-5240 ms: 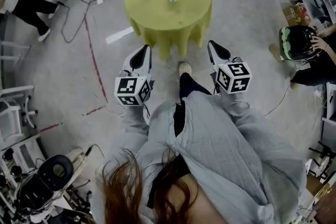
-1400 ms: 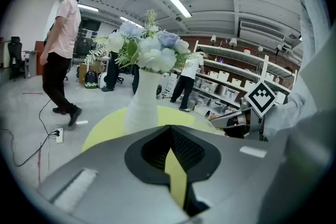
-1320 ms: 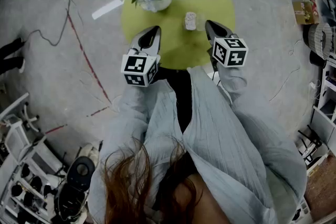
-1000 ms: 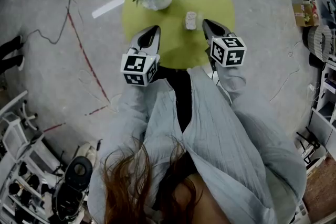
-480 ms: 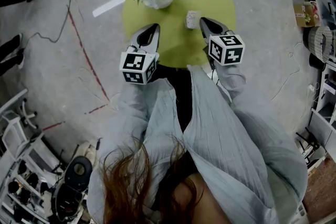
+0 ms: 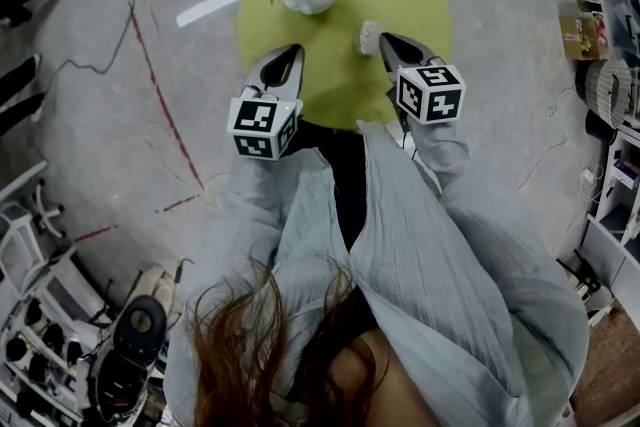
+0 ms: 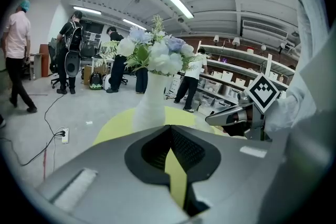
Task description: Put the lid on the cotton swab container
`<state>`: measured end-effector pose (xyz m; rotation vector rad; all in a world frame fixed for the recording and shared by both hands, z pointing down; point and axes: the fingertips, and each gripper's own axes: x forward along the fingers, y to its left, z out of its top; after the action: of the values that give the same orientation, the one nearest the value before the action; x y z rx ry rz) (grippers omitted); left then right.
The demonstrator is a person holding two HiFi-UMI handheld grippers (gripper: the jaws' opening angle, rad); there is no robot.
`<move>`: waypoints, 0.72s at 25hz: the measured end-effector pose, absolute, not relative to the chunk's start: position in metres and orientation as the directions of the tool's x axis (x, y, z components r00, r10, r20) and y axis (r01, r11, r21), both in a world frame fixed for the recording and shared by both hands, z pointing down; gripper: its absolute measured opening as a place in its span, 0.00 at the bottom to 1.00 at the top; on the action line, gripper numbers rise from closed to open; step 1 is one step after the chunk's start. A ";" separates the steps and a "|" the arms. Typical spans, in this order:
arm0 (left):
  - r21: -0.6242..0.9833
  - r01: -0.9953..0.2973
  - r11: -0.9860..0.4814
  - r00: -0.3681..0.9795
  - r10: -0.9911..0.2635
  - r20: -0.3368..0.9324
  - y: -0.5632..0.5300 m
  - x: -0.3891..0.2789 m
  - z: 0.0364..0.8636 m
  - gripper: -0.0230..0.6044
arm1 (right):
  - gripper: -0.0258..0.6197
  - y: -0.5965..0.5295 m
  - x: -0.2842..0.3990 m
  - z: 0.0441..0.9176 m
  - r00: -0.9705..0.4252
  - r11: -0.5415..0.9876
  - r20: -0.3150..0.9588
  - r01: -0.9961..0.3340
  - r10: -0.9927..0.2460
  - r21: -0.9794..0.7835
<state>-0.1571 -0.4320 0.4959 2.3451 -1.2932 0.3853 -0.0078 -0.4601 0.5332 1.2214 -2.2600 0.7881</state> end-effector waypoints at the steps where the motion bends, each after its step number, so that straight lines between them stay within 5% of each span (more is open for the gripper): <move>1: 0.237 -0.851 -0.469 0.524 -0.731 0.437 -0.432 -0.158 0.496 0.07 | 0.04 -0.460 -0.009 0.533 -0.508 0.448 0.624 -0.853 -0.594 -0.267; 18: 0.254 -0.874 -0.414 0.485 -0.751 0.448 -0.429 -0.175 0.504 0.07 | 0.04 -0.464 -0.024 0.542 -0.522 0.498 0.651 -0.832 -0.551 -0.246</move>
<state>-0.1754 -0.4292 0.5043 2.2819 -1.3457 0.3665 -0.0241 -0.4640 0.5424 1.1354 -2.2486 0.7521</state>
